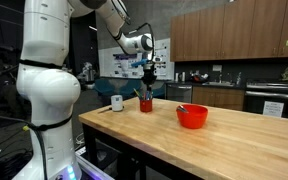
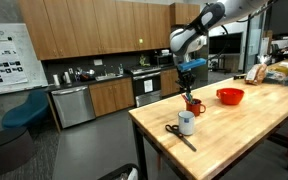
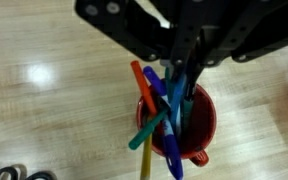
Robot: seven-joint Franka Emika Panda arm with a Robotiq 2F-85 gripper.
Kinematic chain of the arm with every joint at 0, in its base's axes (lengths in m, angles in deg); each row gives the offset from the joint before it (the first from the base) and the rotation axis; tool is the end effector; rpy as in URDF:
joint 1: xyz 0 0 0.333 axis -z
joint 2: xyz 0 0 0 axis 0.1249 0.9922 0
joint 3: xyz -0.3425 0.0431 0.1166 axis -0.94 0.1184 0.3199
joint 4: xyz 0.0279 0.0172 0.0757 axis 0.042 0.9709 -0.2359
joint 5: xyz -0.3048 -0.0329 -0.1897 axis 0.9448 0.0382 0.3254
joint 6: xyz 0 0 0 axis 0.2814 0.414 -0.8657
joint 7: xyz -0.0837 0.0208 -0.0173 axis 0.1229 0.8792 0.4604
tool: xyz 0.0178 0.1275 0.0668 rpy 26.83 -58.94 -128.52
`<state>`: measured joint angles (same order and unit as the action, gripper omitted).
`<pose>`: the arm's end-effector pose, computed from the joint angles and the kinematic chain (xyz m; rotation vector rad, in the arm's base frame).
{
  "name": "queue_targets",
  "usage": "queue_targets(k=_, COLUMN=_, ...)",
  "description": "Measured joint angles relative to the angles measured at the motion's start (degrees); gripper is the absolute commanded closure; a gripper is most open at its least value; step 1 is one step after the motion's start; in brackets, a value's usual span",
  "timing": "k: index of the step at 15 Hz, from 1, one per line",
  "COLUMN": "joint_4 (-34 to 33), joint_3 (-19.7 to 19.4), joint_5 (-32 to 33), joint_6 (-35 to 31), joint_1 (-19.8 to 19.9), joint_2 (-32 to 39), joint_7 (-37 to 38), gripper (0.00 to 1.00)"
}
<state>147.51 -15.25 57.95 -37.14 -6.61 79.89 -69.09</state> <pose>0.5535 -0.0246 0.4387 2.9830 -0.4576 -0.1747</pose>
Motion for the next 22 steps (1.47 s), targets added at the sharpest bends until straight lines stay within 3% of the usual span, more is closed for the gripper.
queue_targets(k=10, joint_4=-0.2, joint_3=-0.75, joint_5=-0.02, joint_6=3.36, joint_1=0.7, joint_2=-7.35, joint_7=-3.06, gripper=0.98)
queue_targets(k=18, joint_4=-1.65, joint_3=-4.29, joint_5=0.34, joint_6=3.59, joint_1=4.5, joint_2=-11.2, joint_7=-6.21, gripper=0.98)
queue_targets(k=22, joint_4=-2.8, joint_3=-5.64, joint_5=4.19, joint_6=2.56, joint_1=6.37, joint_2=-11.18, joint_7=-6.45, gripper=0.98)
